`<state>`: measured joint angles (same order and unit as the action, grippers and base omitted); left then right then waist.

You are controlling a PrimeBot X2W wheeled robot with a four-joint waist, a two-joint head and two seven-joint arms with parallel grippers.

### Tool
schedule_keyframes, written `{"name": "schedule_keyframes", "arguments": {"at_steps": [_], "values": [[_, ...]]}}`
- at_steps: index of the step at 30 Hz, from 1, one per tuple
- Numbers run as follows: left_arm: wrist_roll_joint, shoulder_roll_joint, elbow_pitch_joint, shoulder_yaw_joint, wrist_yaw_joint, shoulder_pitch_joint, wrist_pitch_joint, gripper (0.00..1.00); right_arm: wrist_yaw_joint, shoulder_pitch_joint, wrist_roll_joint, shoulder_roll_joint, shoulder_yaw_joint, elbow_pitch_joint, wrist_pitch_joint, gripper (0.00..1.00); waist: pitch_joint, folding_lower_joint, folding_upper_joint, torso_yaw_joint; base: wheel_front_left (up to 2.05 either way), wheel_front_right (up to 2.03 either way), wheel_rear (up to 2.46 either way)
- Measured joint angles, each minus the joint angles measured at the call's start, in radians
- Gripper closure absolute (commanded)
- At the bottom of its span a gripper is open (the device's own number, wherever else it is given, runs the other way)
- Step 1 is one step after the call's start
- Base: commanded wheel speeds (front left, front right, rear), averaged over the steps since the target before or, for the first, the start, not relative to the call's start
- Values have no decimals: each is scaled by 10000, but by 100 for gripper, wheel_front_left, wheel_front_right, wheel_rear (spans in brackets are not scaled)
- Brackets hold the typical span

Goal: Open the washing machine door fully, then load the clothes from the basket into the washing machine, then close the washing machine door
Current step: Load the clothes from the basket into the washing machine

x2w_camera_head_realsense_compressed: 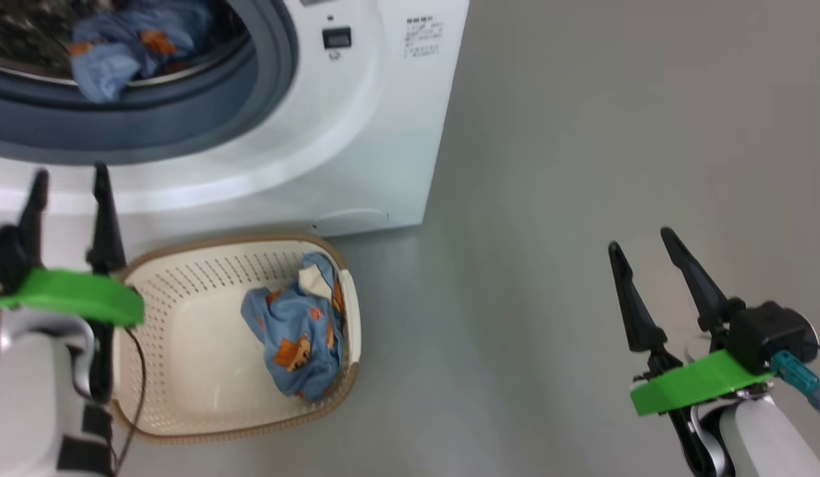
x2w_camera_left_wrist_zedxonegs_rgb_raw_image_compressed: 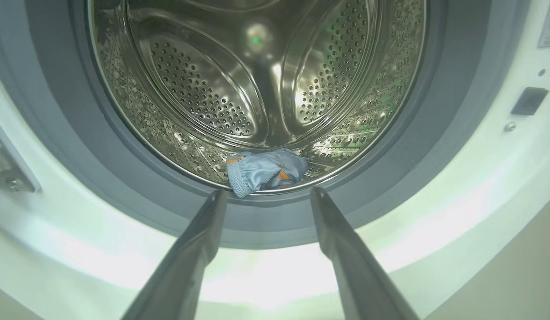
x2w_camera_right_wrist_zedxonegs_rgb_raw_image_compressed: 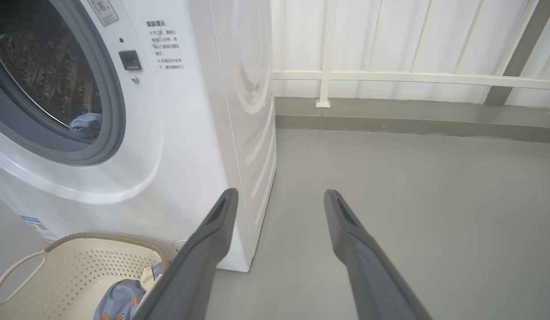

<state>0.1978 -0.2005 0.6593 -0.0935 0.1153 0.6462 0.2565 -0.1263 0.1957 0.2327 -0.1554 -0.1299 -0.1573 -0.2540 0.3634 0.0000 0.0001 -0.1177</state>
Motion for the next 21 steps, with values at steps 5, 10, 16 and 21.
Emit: {"name": "schedule_keyframes", "arguments": {"at_steps": [5,10,16,21], "values": [[-163,253,-568,-75,86,-1215,0,0,0,-546,0,-84,94,-25,2,0,-699,0,0,87,0,0,0],[-176,339,-1051,-176,104,-2335,0,0,0,-1043,4,-194,113,-56,2,0,-1375,0,0,130,0,0,0],[-263,476,-1540,-228,119,-3508,0,0,0,-1561,17,-305,280,-46,2,0,-2051,0,0,173,0,0,0],[-276,621,-2010,-416,119,-4398,-2,0,0,-1863,17,-320,391,-13,2,0,-2438,0,0,194,0,0,0]]}}
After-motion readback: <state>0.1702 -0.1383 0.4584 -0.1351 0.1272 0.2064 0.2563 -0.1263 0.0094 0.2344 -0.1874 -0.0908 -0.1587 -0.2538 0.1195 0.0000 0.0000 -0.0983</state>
